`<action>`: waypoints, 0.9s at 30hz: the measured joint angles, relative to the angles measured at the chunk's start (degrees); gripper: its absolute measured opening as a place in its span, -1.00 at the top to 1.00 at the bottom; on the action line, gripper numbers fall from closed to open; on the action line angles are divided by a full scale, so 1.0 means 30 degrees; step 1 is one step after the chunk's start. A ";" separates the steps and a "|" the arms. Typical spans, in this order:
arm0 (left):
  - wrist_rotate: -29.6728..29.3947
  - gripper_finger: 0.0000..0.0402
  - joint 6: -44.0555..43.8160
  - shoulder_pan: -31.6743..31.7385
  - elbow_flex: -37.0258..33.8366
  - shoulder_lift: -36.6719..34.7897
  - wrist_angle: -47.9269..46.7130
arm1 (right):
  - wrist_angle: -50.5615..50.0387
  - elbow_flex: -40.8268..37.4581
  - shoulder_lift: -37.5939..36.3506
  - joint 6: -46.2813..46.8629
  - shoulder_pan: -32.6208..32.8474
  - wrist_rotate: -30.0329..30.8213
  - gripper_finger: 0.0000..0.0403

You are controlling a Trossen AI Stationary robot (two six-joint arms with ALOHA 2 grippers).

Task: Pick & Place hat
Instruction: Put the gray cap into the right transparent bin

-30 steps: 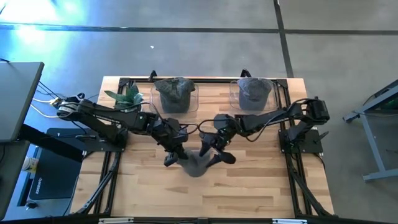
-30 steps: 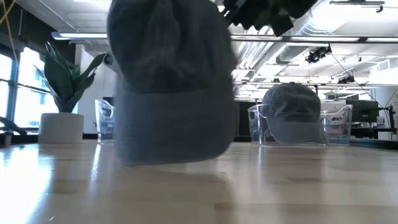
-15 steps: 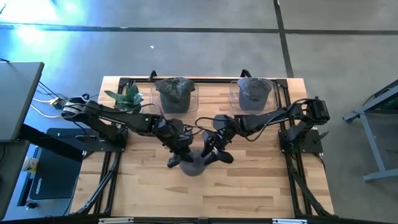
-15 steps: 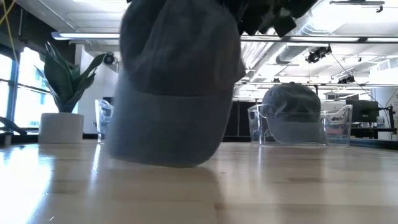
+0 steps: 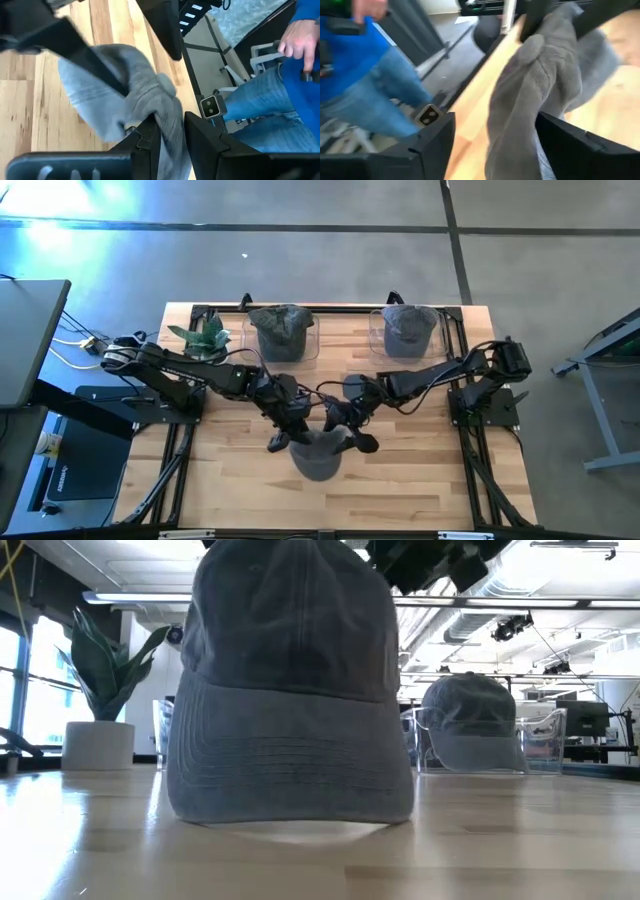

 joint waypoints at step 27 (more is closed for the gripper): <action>0.0413 -0.14 -0.0444 -0.0712 0.0049 0.2359 0.2051 | -0.0412 0.0007 -0.0052 0.4218 0.0411 -0.3793 0.98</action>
